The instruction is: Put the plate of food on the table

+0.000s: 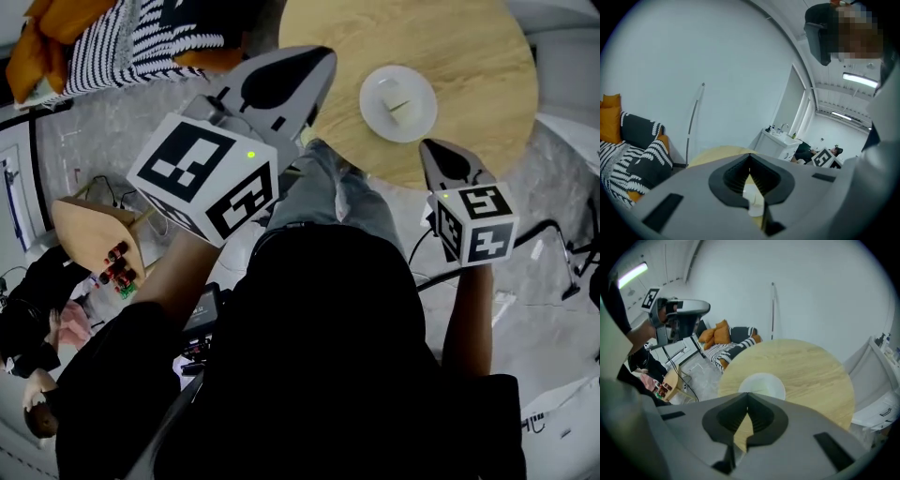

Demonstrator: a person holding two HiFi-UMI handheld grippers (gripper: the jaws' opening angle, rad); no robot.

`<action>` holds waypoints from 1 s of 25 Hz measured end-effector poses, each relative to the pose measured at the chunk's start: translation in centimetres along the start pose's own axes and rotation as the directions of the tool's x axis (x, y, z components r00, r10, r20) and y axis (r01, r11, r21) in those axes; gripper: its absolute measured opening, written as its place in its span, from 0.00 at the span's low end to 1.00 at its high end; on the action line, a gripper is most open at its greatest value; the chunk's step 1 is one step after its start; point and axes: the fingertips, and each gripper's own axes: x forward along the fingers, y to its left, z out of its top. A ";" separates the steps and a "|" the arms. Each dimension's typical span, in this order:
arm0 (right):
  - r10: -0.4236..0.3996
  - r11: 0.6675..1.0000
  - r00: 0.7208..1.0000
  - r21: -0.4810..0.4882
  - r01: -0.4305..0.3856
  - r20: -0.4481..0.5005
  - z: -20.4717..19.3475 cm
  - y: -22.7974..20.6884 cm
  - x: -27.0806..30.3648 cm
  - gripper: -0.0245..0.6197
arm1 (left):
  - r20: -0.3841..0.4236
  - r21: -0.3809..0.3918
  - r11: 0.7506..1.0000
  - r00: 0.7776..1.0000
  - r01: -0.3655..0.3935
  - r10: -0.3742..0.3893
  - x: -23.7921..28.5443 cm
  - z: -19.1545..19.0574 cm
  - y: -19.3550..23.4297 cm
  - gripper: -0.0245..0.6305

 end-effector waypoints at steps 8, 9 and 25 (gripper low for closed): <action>-0.002 1.000 0.911 0.022 -0.008 0.412 8.6 1.1 -8.0 0.05 | 0.114 0.067 0.998 0.994 -0.012 0.005 -2.7 4.2 -3.1 0.04; -0.010 1.000 0.892 0.029 -0.003 0.453 9.2 1.1 -9.2 0.05 | 0.125 0.074 0.997 0.992 -0.012 0.003 -3.1 4.7 -3.5 0.04; -0.146 0.985 0.776 0.163 0.056 0.613 10.6 -1.5 -14.2 0.05 | 0.224 0.146 0.985 0.973 -0.088 0.053 -6.1 7.6 -3.8 0.04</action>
